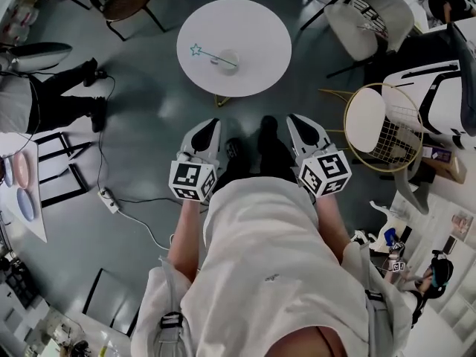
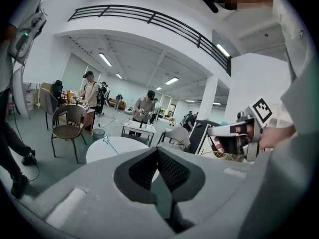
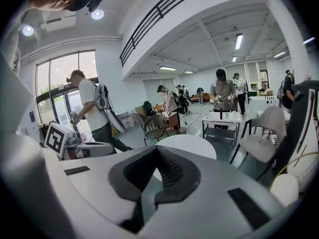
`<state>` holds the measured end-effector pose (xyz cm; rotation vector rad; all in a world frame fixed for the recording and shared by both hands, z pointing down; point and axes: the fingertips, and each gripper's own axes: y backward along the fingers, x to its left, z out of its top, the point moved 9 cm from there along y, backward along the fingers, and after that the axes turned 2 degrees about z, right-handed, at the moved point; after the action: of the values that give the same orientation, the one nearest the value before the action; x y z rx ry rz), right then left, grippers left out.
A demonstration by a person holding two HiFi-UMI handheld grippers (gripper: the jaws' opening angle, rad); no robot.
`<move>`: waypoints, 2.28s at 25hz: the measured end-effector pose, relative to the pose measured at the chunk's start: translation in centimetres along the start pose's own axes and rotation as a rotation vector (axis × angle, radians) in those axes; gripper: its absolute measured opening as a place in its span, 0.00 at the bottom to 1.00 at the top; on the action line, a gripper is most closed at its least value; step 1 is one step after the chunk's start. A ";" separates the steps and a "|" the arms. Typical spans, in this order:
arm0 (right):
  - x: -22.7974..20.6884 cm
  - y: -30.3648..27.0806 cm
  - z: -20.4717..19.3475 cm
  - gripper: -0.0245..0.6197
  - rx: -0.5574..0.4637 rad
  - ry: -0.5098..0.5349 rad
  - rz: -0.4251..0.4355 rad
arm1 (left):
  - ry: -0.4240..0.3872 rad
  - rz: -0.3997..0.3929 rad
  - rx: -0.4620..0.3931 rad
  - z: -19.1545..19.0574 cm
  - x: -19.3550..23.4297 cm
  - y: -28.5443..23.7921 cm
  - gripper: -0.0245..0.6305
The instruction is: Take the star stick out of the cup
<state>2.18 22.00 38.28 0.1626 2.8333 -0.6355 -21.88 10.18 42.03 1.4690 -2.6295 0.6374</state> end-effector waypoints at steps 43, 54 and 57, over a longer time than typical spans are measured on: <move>-16.9 -22.6 10.8 0.05 0.170 0.078 0.551 | 0.284 0.522 -0.054 5.2 -0.5 -15.9 0.05; -15.0 -22.8 11.1 0.05 0.182 0.095 0.530 | 0.415 0.507 -0.104 4.5 3.0 -15.9 0.05; -14.0 -22.9 11.6 0.05 0.180 0.112 0.522 | 0.473 0.494 -0.122 4.0 4.4 -15.9 0.05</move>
<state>14.47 -4.40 40.90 0.9545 2.6529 -0.7685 -10.53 -2.17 44.67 0.5341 -2.5726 0.7295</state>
